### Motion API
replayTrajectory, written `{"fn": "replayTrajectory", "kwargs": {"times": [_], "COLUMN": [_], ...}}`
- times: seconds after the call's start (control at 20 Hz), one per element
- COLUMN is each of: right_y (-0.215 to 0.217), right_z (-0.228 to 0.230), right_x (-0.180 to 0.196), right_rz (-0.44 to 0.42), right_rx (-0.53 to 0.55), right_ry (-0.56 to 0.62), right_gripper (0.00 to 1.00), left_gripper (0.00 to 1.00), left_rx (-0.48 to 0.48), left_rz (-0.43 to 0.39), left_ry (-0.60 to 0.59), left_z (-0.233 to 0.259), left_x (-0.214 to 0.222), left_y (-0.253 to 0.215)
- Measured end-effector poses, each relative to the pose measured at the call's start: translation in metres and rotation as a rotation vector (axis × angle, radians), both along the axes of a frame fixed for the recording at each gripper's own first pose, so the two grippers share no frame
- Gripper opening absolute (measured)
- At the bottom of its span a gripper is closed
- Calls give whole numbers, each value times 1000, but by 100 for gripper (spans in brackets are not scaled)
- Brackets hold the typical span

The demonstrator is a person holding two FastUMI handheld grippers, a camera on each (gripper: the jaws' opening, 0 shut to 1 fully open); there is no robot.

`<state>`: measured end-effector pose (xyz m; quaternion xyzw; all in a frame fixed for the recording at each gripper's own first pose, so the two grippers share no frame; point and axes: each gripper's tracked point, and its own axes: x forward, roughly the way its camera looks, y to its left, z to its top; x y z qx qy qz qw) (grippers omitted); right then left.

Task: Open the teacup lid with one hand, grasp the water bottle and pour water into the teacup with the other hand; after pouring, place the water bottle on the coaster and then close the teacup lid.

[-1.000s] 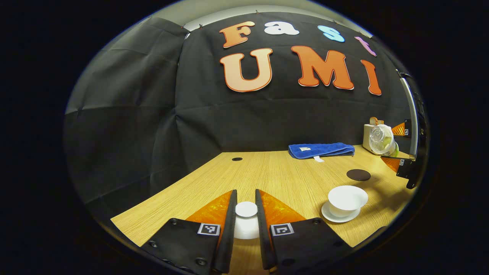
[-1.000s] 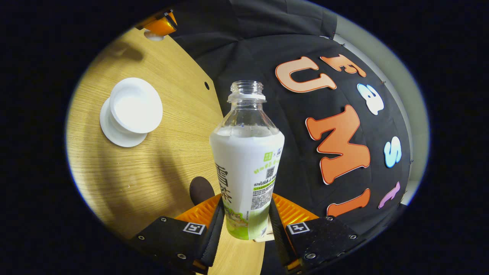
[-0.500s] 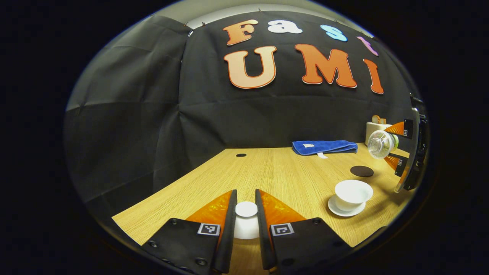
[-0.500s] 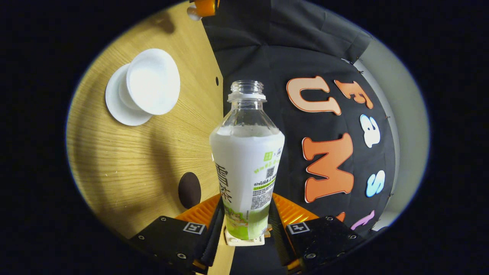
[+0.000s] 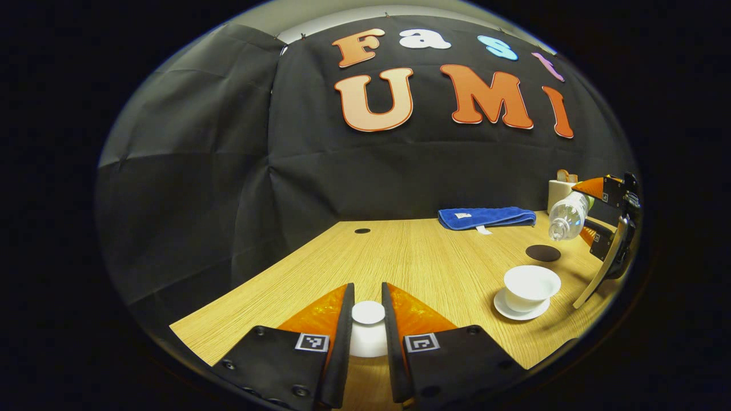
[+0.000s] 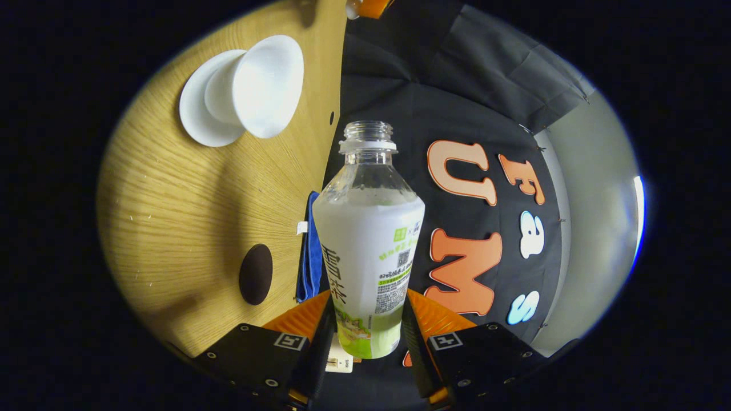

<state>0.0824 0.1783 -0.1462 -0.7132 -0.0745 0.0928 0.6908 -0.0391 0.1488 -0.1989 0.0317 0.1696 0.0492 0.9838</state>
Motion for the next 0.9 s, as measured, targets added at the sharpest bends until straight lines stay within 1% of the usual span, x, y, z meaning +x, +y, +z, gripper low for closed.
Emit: {"fn": "replayTrajectory", "kwargs": {"times": [0.05,0.1,0.15,0.2,0.25,0.3,0.35,0.45,0.5,0.6,0.7,0.8,0.9], "right_y": [0,0,2,2,3,3,4,5,5,8,10,11,11], "right_z": [2,2,3,4,5,6,7,11,13,17,20,24,26], "right_x": [-1,-1,0,0,1,1,2,3,3,3,2,3,3], "right_rz": [5,10,14,17,21,25,29,37,42,51,62,72,71], "right_rx": [-11,-20,-26,-32,-36,-42,-46,-59,-63,-72,-88,-102,-104], "right_ry": [-6,-11,-16,-21,-28,-35,-42,-52,-61,-71,-82,-96,-104], "right_gripper": [66,63,63,63,63,63,63,63,63,63,63,63,63], "left_gripper": [34,36,34,33,34,32,34,32,34,32,34,32,33], "left_rx": [1,2,2,3,3,3,4,2,4,1,-2,0,-7], "left_rz": [0,1,-1,-1,-2,-2,-3,-6,-6,-9,-13,-14,-10], "left_ry": [1,0,0,0,1,1,0,-4,-7,-9,-7,-10,-20], "left_z": [0,0,1,0,1,1,2,4,5,5,4,6,8], "left_x": [-1,-1,-1,-2,-2,-2,-1,-1,-1,-1,-1,-2,0], "left_y": [1,2,2,2,1,2,1,1,1,1,1,2,3]}}
